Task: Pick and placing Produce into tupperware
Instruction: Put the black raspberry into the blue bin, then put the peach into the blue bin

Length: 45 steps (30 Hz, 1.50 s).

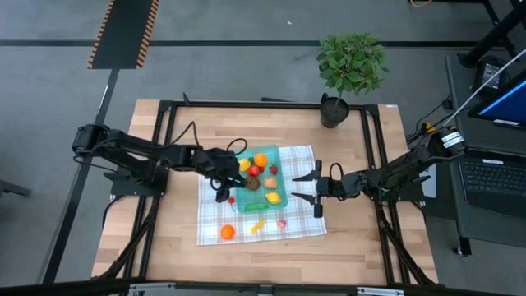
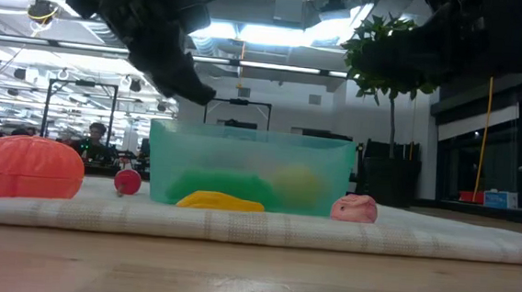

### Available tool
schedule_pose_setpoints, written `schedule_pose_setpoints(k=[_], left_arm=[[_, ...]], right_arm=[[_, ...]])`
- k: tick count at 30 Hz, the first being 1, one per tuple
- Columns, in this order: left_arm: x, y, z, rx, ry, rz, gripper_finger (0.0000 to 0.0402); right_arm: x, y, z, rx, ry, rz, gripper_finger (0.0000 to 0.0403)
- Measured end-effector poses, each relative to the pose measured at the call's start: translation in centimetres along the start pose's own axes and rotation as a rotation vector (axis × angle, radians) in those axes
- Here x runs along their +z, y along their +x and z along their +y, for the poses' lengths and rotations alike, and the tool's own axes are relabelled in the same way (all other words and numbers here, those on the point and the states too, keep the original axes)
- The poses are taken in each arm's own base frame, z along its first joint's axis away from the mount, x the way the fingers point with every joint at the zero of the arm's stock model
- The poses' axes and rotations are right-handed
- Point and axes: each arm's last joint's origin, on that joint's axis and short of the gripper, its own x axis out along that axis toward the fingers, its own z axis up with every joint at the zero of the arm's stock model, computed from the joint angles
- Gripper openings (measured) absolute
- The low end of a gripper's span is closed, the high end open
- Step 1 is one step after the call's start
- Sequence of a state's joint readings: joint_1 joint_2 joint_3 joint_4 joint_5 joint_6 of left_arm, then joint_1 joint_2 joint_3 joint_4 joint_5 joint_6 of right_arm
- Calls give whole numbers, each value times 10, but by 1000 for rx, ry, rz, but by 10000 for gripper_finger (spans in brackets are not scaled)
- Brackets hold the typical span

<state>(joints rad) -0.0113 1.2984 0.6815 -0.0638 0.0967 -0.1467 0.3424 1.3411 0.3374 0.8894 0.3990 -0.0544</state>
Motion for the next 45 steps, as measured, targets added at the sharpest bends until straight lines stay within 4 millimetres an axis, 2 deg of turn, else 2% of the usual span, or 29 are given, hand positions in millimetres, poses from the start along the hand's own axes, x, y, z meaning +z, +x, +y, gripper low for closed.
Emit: schedule_pose_setpoints(k=[5, 10, 24, 45], left_arm=[[9, -5, -2, 10, -4, 41, 77], [9, -2, -1, 22, -6, 68, 77], [-12, 36, 5, 11, -5, 223, 91], [-9, 36, 4, 40, -16, 184, 137]], right_arm=[[0, 0, 0, 0, 0, 2, 216], [0, 0, 0, 0, 0, 1, 216], [-1, 0, 0, 1, 10, 10, 216], [-3, 0, 0, 2, 39, 32, 216]])
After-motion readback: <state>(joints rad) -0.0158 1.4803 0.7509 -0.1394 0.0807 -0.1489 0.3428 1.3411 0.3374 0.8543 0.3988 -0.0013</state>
